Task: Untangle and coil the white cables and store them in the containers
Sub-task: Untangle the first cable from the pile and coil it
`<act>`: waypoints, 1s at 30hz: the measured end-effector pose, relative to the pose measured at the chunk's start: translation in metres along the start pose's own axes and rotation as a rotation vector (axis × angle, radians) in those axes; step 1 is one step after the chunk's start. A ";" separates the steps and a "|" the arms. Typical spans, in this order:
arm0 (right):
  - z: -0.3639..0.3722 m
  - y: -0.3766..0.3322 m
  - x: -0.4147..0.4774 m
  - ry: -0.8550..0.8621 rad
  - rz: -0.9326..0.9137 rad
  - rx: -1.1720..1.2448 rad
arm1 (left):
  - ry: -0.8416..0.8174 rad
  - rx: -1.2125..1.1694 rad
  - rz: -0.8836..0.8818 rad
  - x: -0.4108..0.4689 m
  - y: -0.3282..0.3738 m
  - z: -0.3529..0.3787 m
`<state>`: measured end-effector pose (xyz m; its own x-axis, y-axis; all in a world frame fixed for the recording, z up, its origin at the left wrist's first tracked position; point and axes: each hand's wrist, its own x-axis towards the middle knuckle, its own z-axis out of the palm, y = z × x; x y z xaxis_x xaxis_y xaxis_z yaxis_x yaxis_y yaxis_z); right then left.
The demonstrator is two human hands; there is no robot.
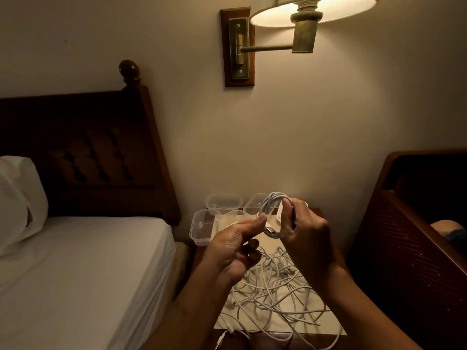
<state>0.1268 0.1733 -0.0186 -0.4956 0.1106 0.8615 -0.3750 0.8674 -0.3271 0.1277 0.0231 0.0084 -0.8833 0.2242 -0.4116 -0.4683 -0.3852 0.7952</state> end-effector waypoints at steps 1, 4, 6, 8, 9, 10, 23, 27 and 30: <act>0.000 -0.002 0.000 0.010 0.017 0.020 | 0.023 -0.009 0.014 0.002 -0.002 0.001; -0.002 -0.011 -0.001 0.033 0.084 0.126 | 0.110 0.052 0.124 0.006 -0.008 0.003; -0.003 -0.017 -0.002 0.050 0.107 0.175 | 0.142 0.115 0.243 0.007 -0.012 0.003; -0.003 -0.021 -0.003 0.042 0.135 0.230 | 0.135 0.179 0.378 0.007 -0.015 0.003; -0.003 -0.022 -0.004 0.032 0.158 0.266 | 0.118 0.201 0.443 0.007 -0.017 0.003; -0.003 -0.023 -0.004 0.020 0.190 0.306 | 0.103 0.229 0.495 0.007 -0.019 0.002; -0.016 -0.020 -0.007 -0.287 0.729 0.807 | -0.194 0.560 0.655 0.010 -0.020 -0.005; -0.022 -0.007 -0.003 -0.519 0.789 0.701 | -0.428 0.476 0.530 0.009 -0.013 -0.022; -0.028 0.001 0.003 -0.718 0.732 0.743 | -0.532 0.354 0.381 0.010 -0.011 -0.034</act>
<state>0.1472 0.1884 -0.0059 -0.9974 -0.0417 0.0590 -0.0664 0.2081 -0.9759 0.1233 -0.0007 -0.0193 -0.8122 0.5706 0.1210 -0.0176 -0.2313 0.9727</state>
